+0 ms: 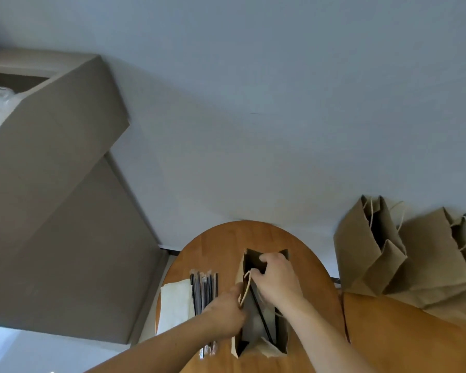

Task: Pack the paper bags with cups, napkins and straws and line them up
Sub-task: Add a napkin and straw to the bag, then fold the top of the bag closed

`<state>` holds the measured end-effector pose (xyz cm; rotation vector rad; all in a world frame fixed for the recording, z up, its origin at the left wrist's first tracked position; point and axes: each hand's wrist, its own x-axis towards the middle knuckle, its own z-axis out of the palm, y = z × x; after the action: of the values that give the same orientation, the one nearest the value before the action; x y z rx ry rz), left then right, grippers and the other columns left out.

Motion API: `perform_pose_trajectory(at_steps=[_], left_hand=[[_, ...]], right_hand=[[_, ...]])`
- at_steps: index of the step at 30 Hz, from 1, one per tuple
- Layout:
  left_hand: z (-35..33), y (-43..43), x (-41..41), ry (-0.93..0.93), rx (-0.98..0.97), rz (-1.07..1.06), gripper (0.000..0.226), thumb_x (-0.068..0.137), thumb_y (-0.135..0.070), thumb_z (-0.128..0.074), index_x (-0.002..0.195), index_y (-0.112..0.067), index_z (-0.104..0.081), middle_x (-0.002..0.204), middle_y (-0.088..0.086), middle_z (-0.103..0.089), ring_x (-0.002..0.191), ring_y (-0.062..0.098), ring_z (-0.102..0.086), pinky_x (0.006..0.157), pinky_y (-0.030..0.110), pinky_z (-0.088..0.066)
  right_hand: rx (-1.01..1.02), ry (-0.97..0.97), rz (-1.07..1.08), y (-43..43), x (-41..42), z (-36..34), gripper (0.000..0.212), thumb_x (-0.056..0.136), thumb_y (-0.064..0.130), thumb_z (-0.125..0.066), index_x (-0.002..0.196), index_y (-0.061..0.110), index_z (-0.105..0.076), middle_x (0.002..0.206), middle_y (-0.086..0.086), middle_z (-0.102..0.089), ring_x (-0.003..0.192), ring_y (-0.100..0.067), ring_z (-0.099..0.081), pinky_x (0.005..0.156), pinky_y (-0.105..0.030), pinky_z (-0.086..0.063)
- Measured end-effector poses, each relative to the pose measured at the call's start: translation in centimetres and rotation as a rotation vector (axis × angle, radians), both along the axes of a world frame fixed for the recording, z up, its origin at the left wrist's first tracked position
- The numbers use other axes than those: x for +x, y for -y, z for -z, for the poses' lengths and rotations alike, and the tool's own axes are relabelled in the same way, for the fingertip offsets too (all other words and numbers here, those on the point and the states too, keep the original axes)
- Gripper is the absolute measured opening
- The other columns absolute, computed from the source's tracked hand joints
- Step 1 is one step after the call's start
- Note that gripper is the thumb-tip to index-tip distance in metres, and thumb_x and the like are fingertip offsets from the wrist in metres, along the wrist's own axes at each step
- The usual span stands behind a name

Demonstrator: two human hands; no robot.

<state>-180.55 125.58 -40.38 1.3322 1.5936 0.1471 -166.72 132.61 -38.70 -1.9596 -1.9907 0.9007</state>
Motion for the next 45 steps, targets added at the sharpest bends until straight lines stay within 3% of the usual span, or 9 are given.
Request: perform_pose_trajectory(at_steps=[3, 7, 16, 21, 25, 28, 37, 41, 45], left_hand=[[0.0, -0.7, 0.3, 0.047, 0.014, -0.029, 0.045, 0.095, -0.025, -0.045, 0.140, -0.029, -0.041, 0.106, -0.004, -0.063, 0.092, 0.012, -0.063, 0.077, 0.023, -0.053], [-0.1, -1.0, 0.6, 0.165, -0.106, -0.142, 0.061, 0.087, -0.038, -0.055, 0.144, -0.033, -0.033, 0.098, -0.011, -0.060, 0.081, 0.003, -0.059, 0.058, 0.011, -0.047], [1.2, -0.3, 1.7, 0.254, -0.275, -0.091, 0.075, 0.074, -0.030, -0.067, 0.140, -0.033, -0.032, 0.103, 0.004, -0.062, 0.086, 0.020, -0.060, 0.073, 0.028, -0.056], [1.3, 0.2, 2.7, 0.377, -0.260, -0.088, 0.091, 0.068, -0.029, -0.075, 0.146, -0.031, -0.028, 0.116, 0.002, -0.068, 0.100, 0.016, -0.064, 0.076, 0.025, -0.054], [1.6, 0.4, 3.7, 0.090, -0.017, -0.074, 0.066, 0.078, -0.036, -0.070, 0.138, -0.034, -0.042, 0.111, -0.006, -0.067, 0.102, 0.013, -0.066, 0.091, 0.034, -0.056], [1.4, 0.2, 4.5, -0.189, -0.029, -0.064, 0.029, 0.095, -0.034, -0.049, 0.122, -0.027, -0.059, 0.099, -0.002, -0.068, 0.092, 0.018, -0.068, 0.082, 0.033, -0.059], [0.4, -1.4, 3.6, -0.317, 0.029, 0.072, 0.022, 0.098, -0.035, -0.044, 0.097, -0.027, -0.064, 0.081, -0.007, -0.062, 0.082, 0.014, -0.066, 0.070, 0.027, -0.055], [-0.4, -3.3, 3.0, -0.326, 0.107, 0.210, 0.036, 0.099, -0.036, -0.043, 0.063, -0.034, -0.048, 0.063, -0.010, -0.051, 0.057, 0.005, -0.050, 0.049, 0.021, -0.037], [-0.9, -4.9, 2.3, -0.400, 0.186, 0.143, 0.041, 0.095, -0.035, -0.052, 0.056, -0.027, -0.042, 0.052, -0.009, -0.044, 0.045, 0.004, -0.040, 0.042, 0.019, -0.027]], right_hand=[[0.179, -0.048, 0.103, -0.2, 2.5, -1.2, 0.051, 0.093, 0.046, -0.059, 0.139, 0.027, -0.049, 0.142, 0.006, -0.048, 0.130, -0.015, -0.047, 0.101, -0.031, -0.044], [-0.249, -0.292, 0.294, 1.2, 5.0, 0.1, 0.075, 0.093, 0.068, -0.041, 0.153, 0.026, -0.027, 0.158, -0.001, -0.032, 0.142, -0.025, -0.036, 0.111, -0.043, -0.036], [-0.657, -0.580, 0.350, 3.7, 3.6, 1.4, 0.078, 0.085, 0.081, -0.028, 0.148, 0.035, -0.038, 0.153, 0.003, -0.040, 0.141, -0.027, -0.035, 0.116, -0.051, -0.030], [-0.709, -0.689, 0.315, 3.8, 2.8, 1.4, 0.043, 0.092, 0.073, -0.031, 0.097, 0.044, -0.062, 0.109, 0.012, -0.064, 0.110, -0.019, -0.056, 0.106, -0.052, -0.043], [-0.697, -0.737, 0.271, 4.1, 3.0, 1.7, 0.049, 0.094, 0.070, -0.035, 0.100, 0.039, -0.073, 0.104, 0.007, -0.073, 0.104, -0.019, -0.065, 0.088, -0.042, -0.055], [-0.618, -0.681, 0.168, 4.1, 4.1, 2.2, 0.047, 0.098, 0.063, -0.035, 0.113, 0.033, -0.069, 0.109, 0.008, -0.073, 0.106, -0.019, -0.067, 0.081, -0.035, -0.055], [0.281, 0.056, -0.474, -1.1, 9.2, 3.0, 0.083, 0.089, 0.017, -0.068, 0.153, 0.038, -0.020, 0.163, 0.012, -0.009, 0.151, -0.012, -0.004, 0.118, -0.033, -0.020], [0.303, 0.145, -0.695, -3.4, 10.3, 3.1, 0.029, 0.090, 0.027, -0.068, 0.120, 0.029, -0.068, 0.146, 0.012, -0.047, 0.147, -0.016, -0.022, 0.120, -0.039, -0.023], [0.273, 0.147, -0.665, -4.1, 10.9, 3.3, 0.018, 0.091, 0.038, -0.065, 0.088, 0.021, -0.070, 0.096, 0.011, -0.068, 0.114, -0.014, -0.051, 0.101, -0.036, -0.038]])
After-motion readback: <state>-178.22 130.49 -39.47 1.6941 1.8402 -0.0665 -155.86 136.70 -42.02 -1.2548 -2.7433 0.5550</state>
